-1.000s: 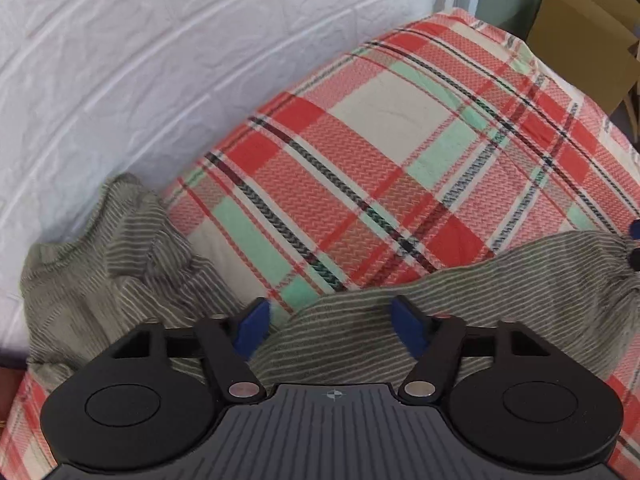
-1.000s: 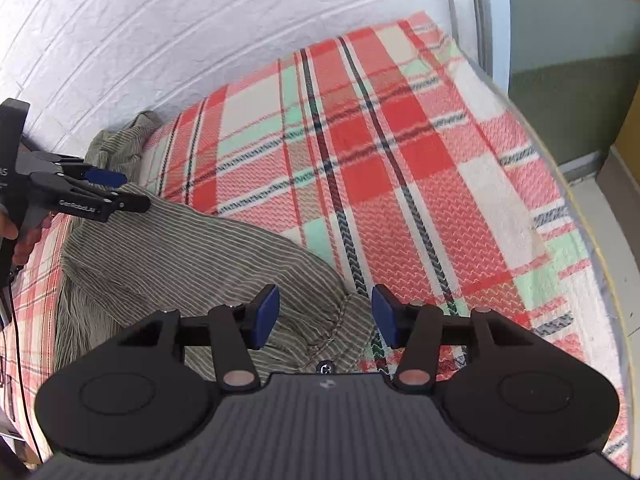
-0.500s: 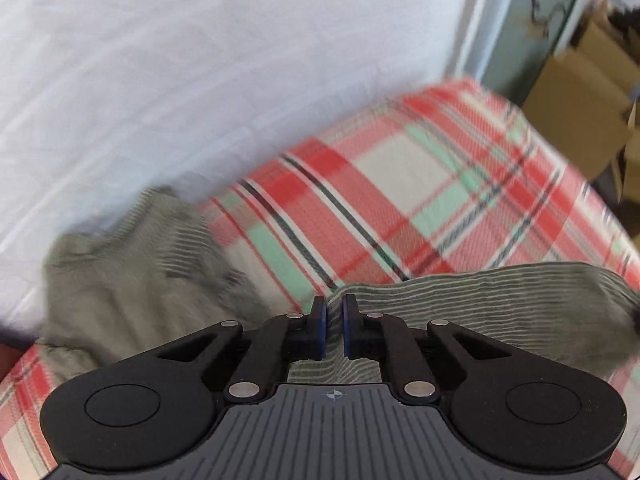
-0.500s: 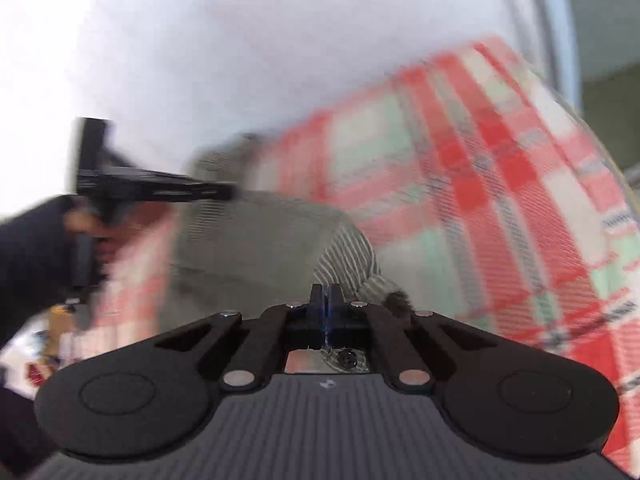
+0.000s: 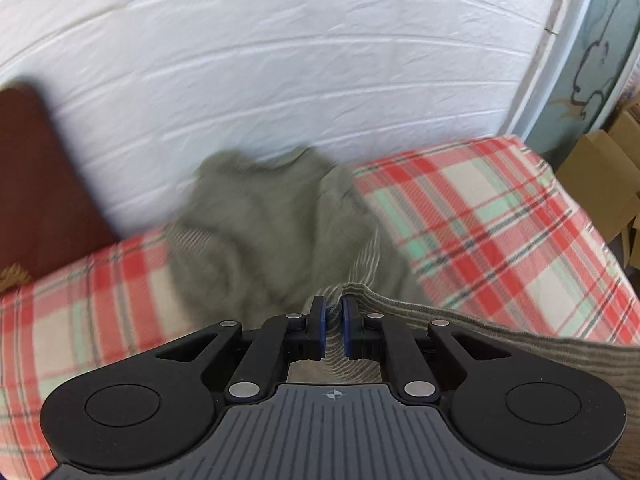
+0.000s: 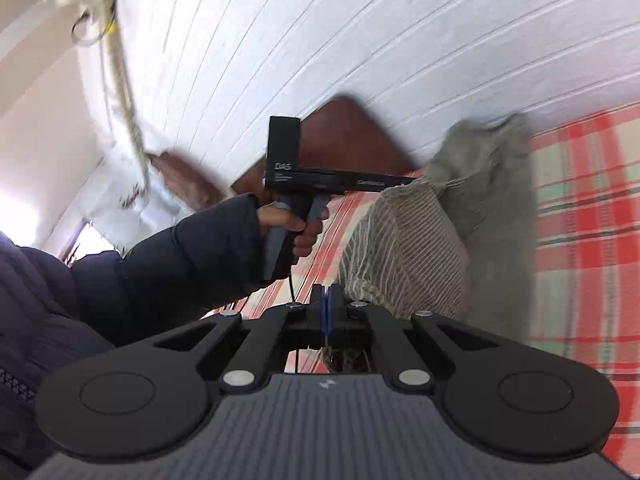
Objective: Fold clothes
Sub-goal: 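Pinch the shirt edge with both grippers and fold it toward the collar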
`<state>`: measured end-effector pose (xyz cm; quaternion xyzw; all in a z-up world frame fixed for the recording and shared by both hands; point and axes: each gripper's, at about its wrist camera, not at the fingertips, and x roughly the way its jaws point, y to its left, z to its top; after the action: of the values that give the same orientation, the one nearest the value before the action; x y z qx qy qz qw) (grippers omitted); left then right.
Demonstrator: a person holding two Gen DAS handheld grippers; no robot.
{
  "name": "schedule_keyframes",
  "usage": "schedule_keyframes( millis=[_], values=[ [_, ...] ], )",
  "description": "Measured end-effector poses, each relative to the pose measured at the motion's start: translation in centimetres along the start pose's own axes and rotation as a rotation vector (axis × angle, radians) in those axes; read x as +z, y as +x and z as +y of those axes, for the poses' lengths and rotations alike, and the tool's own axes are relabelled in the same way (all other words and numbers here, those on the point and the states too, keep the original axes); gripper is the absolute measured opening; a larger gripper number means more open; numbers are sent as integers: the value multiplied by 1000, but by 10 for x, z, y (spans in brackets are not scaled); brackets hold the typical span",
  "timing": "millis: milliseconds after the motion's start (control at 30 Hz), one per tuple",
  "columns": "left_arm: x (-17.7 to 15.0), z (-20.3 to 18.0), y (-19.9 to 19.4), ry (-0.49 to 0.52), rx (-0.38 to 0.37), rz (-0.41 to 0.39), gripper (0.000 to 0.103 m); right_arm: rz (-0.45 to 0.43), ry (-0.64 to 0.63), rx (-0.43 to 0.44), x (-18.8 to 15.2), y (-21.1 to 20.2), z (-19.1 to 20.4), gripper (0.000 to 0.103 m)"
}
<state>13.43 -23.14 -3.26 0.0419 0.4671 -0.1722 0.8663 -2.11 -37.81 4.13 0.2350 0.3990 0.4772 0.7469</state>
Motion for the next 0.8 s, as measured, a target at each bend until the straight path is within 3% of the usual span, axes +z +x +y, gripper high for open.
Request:
schedule_keyframes(
  millis=[133, 267, 433, 500, 633, 800],
  values=[
    [-18, 22, -3, -33, 14, 6, 8, 75, -11, -9, -10, 37, 17, 2],
    [-27, 36, -1, -30, 17, 2, 15, 104, -9, -6, -23, 63, 35, 2],
    [-33, 61, 3, -57, 29, 13, 16, 129, 0, 10, -36, 93, 49, 1],
    [-34, 73, 3, -78, 29, 19, 31, 138, -4, 18, -40, 102, 54, 2],
    [-33, 80, -11, -73, -14, 17, 35, 149, 1, 25, -44, 114, 56, 2],
    [-27, 70, -22, -20, -67, 29, 77, 185, -7, 41, -42, 120, 51, 2]
  ],
)
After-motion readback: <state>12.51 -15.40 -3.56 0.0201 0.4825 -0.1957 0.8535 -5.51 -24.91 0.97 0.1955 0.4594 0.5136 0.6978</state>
